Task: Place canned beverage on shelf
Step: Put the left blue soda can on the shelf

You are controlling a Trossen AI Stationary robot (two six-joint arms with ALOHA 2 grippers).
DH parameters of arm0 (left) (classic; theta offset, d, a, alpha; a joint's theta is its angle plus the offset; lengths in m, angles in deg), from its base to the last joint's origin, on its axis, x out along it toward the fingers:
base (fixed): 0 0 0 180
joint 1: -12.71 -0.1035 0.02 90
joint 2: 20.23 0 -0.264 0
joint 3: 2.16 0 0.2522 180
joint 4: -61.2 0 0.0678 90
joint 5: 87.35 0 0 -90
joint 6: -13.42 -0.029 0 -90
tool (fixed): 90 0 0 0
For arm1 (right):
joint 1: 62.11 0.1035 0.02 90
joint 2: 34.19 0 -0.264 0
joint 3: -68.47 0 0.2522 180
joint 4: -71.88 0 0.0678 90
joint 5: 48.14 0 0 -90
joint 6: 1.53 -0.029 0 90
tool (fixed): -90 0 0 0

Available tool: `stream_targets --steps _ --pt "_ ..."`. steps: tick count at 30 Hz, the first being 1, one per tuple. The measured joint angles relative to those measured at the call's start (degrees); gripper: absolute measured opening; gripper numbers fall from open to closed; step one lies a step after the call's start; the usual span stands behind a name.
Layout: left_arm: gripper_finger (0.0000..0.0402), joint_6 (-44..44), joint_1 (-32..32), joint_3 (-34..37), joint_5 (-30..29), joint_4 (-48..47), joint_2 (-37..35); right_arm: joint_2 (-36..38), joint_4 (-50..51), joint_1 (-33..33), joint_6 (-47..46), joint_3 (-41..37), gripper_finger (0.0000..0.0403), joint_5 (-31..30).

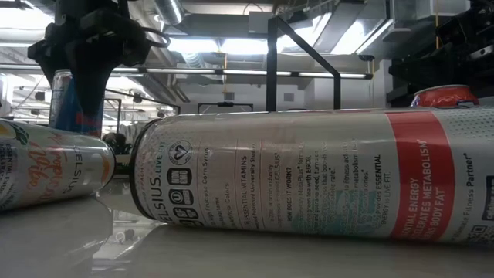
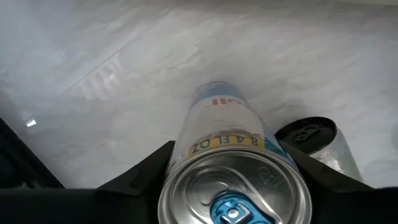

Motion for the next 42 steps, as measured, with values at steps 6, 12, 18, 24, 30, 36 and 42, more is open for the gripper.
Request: stream_targets --steps 6,12,18,24,30,36,42 --pt "0.0212 -1.92 -1.25 -0.01 0.54 0.00 -1.91 0.00 0.00 -0.02 0.01 0.01 0.0001 0.00" --pt "0.0215 -7.32 -4.76 -1.88 1.64 -1.55 -5.85 0.00 0.00 0.00 0.00 0.00 0.0001 -0.01" --pt "0.0216 -15.55 -10.61 -9.24 1.28 -7.02 -7.54 -0.02 0.00 0.00 0.01 0.01 0.0001 0.00" --pt "0.0216 -26.81 -18.80 -19.14 -1.56 -12.94 -6.97 0.00 0.00 -0.01 0.00 0.00 0.0001 -0.02" --pt "0.0217 -38.89 -28.19 -25.34 -1.90 -13.57 -7.08 0.00 0.00 0.00 0.00 0.02 0.0001 -0.02" --pt "0.0217 -50.14 -36.69 -25.70 -0.44 -14.13 -6.99 0.00 0.00 -0.02 0.00 0.02 0.0001 -0.02" --pt "0.0217 -60.23 -42.53 -25.70 0.30 -14.78 -5.35 0.00 0.00 -0.02 0.00 0.01 0.0001 -0.02"
